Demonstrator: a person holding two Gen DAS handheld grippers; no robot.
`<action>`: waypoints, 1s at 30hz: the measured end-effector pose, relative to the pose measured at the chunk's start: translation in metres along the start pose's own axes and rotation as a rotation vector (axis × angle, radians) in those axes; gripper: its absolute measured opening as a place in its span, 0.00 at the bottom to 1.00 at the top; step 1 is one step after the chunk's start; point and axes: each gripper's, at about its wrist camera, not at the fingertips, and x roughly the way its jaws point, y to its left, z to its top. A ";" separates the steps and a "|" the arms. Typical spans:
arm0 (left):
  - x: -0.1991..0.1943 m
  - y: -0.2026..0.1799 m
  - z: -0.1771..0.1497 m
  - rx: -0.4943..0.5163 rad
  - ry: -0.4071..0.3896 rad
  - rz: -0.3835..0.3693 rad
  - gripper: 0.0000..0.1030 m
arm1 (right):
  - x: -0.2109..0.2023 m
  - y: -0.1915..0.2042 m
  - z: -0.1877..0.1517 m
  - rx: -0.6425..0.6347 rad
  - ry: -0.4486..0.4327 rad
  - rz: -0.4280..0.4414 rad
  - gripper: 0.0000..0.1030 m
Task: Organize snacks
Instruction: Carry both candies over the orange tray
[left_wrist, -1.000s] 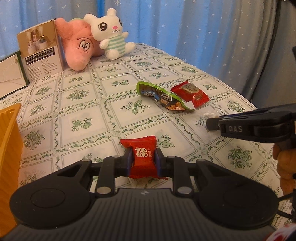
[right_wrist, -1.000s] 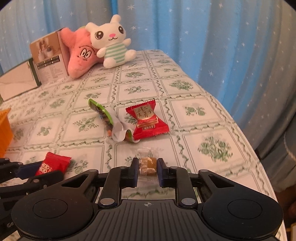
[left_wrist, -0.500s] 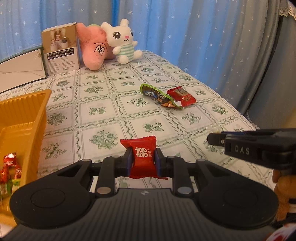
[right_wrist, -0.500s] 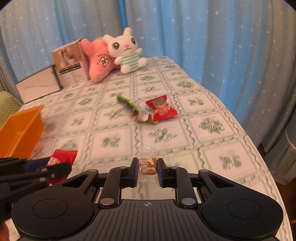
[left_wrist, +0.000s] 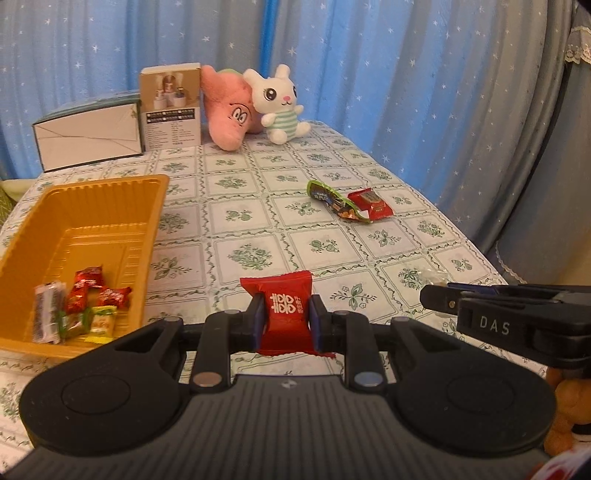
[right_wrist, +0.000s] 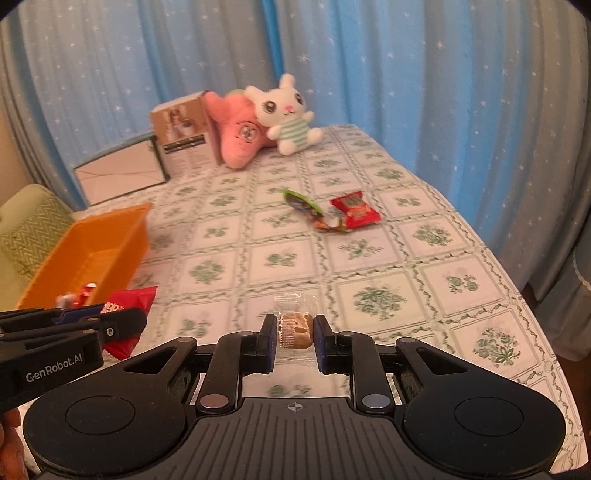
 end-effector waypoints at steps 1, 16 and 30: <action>-0.005 0.002 0.000 -0.003 -0.003 0.004 0.21 | -0.003 0.004 0.000 -0.006 -0.002 0.006 0.20; -0.066 0.045 -0.001 -0.057 -0.053 0.084 0.21 | -0.025 0.065 0.002 -0.098 -0.028 0.101 0.20; -0.092 0.081 -0.002 -0.098 -0.066 0.134 0.21 | -0.022 0.115 0.006 -0.171 -0.024 0.180 0.20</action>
